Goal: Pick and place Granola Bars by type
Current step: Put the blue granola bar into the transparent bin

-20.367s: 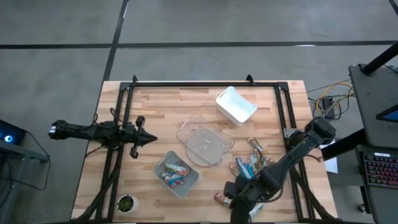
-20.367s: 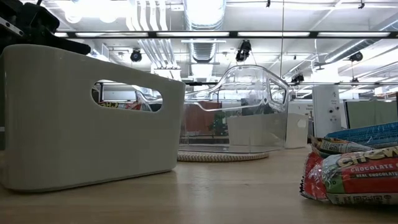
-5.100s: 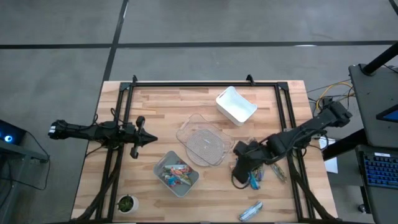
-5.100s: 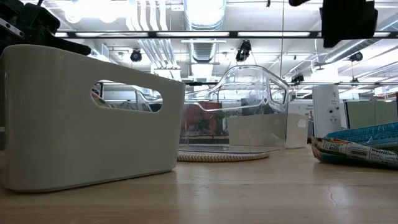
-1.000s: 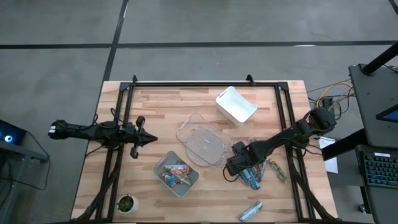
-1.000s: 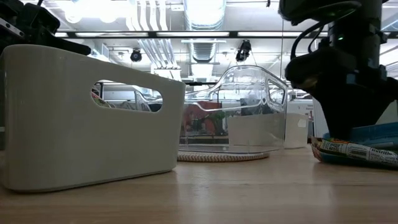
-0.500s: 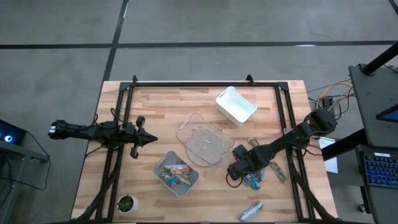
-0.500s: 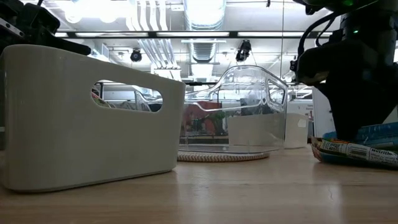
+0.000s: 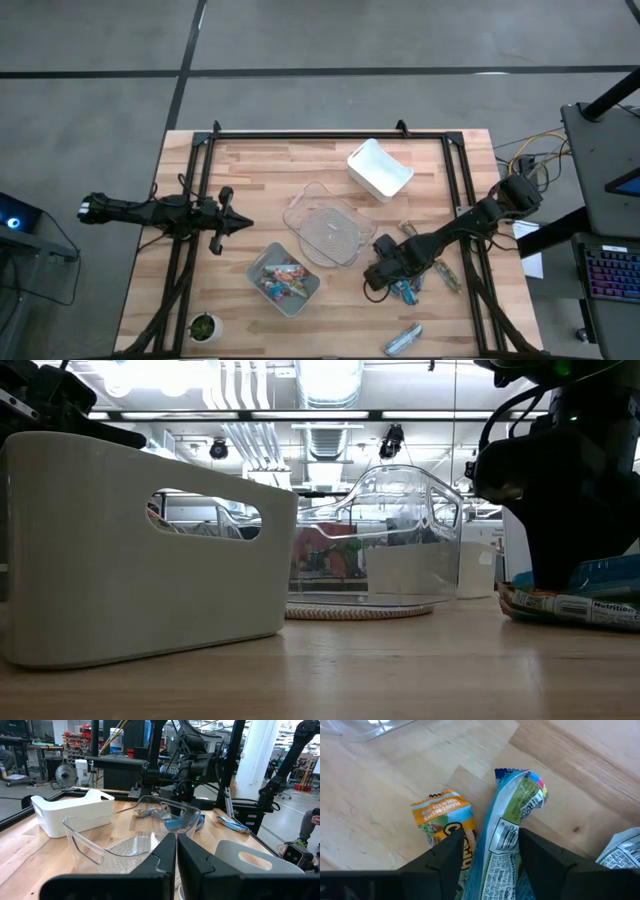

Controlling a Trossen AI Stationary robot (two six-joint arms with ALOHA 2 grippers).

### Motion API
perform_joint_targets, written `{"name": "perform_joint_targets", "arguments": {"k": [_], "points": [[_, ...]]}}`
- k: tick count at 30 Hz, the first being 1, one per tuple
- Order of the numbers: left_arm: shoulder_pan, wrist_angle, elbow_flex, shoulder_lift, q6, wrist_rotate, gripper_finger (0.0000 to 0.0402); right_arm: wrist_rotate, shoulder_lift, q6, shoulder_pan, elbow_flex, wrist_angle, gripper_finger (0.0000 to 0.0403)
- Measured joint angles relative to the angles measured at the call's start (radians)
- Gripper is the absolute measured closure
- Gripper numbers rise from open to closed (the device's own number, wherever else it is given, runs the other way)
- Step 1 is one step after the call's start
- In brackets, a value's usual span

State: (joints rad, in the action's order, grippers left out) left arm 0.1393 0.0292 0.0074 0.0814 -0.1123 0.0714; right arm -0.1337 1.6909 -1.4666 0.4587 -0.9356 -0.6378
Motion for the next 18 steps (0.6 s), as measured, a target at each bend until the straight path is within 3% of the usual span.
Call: {"name": "perform_joint_targets", "arguments": {"k": [18], "points": [[0.000,0.000,0.000,0.000,0.000,0.000,0.0401,0.003,-0.007,-0.017,0.000,0.003,-0.012,0.0351]]}}
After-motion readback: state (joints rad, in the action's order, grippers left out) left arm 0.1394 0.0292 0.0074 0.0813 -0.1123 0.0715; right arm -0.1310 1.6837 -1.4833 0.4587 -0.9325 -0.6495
